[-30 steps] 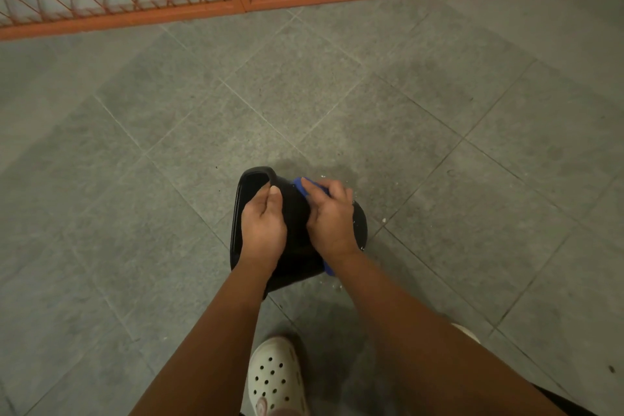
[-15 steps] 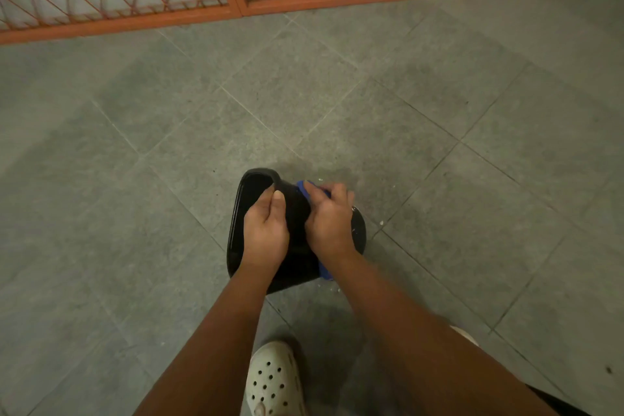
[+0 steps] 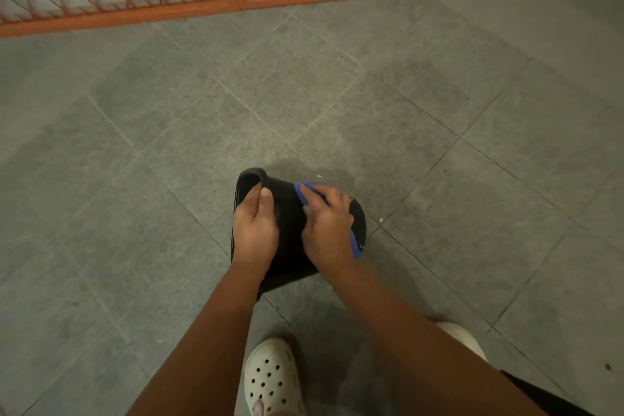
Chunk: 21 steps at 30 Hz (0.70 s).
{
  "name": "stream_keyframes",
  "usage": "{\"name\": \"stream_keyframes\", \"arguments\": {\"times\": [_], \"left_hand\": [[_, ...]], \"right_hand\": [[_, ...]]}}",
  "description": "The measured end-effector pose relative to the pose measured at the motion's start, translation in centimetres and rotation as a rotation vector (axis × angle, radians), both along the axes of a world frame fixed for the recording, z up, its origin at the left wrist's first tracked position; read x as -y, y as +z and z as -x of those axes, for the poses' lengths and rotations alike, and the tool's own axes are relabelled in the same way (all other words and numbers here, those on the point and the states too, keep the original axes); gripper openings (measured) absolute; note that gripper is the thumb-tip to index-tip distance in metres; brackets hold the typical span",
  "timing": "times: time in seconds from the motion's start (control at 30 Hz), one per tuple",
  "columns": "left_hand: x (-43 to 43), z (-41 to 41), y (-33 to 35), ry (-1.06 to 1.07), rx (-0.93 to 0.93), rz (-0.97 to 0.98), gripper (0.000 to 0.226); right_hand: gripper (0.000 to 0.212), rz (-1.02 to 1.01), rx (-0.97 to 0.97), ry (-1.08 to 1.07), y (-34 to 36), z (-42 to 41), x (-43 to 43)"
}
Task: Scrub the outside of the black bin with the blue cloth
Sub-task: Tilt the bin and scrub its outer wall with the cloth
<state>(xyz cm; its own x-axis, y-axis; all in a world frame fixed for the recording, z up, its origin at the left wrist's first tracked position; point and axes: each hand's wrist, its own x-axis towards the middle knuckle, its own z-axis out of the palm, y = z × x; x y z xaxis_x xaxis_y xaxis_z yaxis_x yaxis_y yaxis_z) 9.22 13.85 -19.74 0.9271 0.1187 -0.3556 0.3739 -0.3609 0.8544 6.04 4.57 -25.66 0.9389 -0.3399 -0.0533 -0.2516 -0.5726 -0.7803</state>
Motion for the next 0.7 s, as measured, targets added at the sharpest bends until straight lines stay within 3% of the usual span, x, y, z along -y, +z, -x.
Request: {"name": "stream_keyframes", "arguments": {"times": [0.17, 0.33, 0.53, 0.7], "left_hand": [[0.1, 0.2, 0.2, -0.025, 0.017, -0.015, 0.033], [0.8, 0.2, 0.5, -0.031, 0.009, -0.045, 0.033], [0.5, 0.3, 0.7, -0.069, 0.060, -0.041, 0.036], [0.5, 0.3, 0.5, -0.073, 0.061, -0.066, 0.030]], "right_hand": [[0.038, 0.063, 0.142, 0.116, -0.6, -1.6, 0.9], [0.046, 0.182, 0.010, -0.087, -0.2, -1.2, 0.6], [0.039, 0.108, 0.061, 0.108, 0.6, -1.4, 0.1], [0.041, 0.105, -0.081, 0.030, 0.2, -0.7, 1.3]]}}
